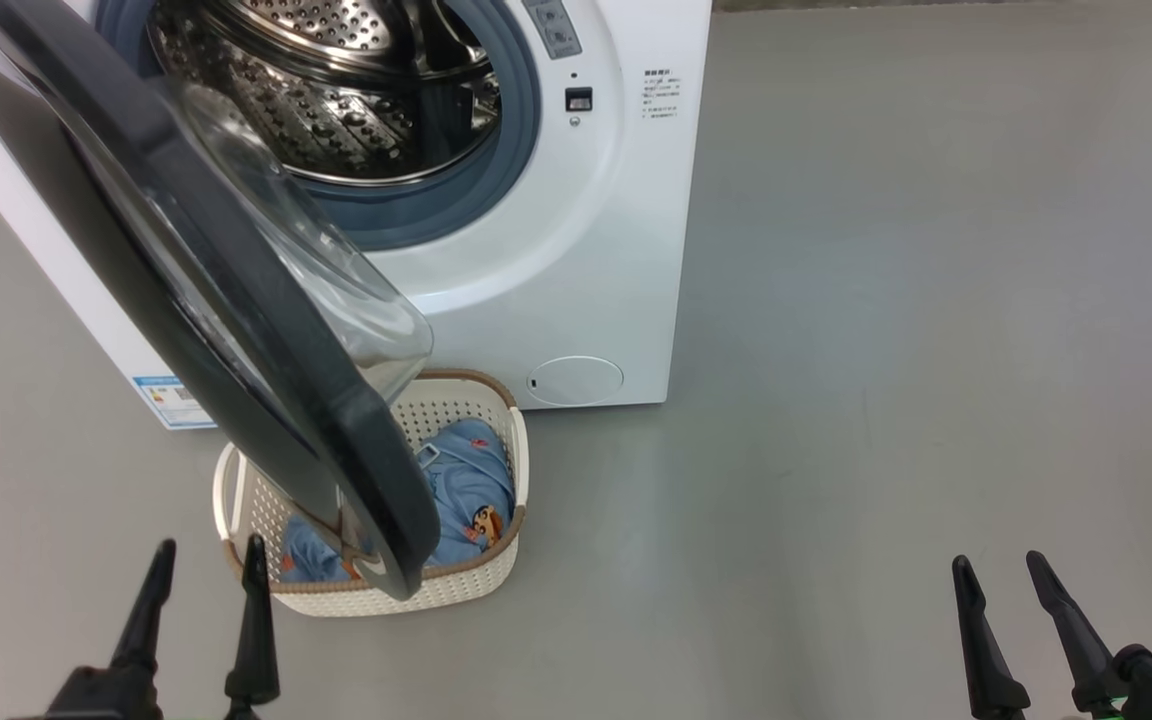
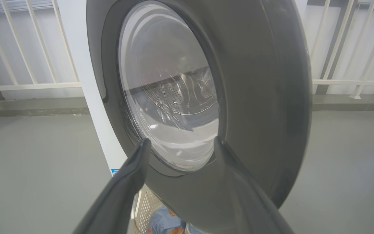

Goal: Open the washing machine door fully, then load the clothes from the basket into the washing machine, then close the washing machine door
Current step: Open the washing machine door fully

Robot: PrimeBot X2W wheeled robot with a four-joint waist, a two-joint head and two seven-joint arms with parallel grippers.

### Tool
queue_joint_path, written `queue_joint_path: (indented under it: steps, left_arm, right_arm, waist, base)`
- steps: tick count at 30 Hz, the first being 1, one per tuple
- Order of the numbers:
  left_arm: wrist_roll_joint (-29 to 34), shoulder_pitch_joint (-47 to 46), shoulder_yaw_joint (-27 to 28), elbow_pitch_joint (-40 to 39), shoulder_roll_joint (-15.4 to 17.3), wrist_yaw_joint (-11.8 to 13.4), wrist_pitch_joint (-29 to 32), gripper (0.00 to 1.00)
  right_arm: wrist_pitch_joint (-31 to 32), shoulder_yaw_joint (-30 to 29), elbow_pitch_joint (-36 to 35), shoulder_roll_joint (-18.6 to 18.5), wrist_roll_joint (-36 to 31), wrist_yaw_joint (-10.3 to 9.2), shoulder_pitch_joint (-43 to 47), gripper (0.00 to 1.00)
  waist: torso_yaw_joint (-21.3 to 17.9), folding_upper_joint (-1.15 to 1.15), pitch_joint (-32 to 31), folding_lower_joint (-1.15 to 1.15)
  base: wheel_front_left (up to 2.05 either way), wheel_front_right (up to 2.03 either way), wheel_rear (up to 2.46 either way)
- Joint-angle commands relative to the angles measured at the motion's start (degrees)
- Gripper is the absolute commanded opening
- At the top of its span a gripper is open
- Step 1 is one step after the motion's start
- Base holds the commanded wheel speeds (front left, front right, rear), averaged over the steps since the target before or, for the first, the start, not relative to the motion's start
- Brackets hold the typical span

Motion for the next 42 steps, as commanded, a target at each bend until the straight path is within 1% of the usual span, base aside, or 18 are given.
queue_joint_path:
  steps: [1,19,42]
  left_arm:
    - [0.2,-0.6,1.6,-1.1,0.9,-0.2,-0.4,1.0]
    - [0.0,-0.4,1.3,-0.5,0.9,-0.6,-0.4,1.0]
    - [-0.3,-0.8,0.8,-0.5,0.9,-0.5,-0.4,1.0]
  right_arm:
    - [-0.7,1.1,-1.2,-0.6,-0.5,0.09,-0.9,1.0]
    - [-0.7,0.9,-0.4,-0.3,-1.1,0.09,-1.0,1.0]
    - [-0.7,1.2,0.1,0.0,-0.9,0.09,-2.1,1.0]
  waist:
    - [0.1,0.0,-0.1,0.0]
    - [0.5,0.0,-0.5,0.0]
    - [0.8,0.0,0.2,0.0]
  base:
    - [0.0,0.0,0.0]
    - [0.0,0.0,0.0]
    - [0.0,0.0,0.0]
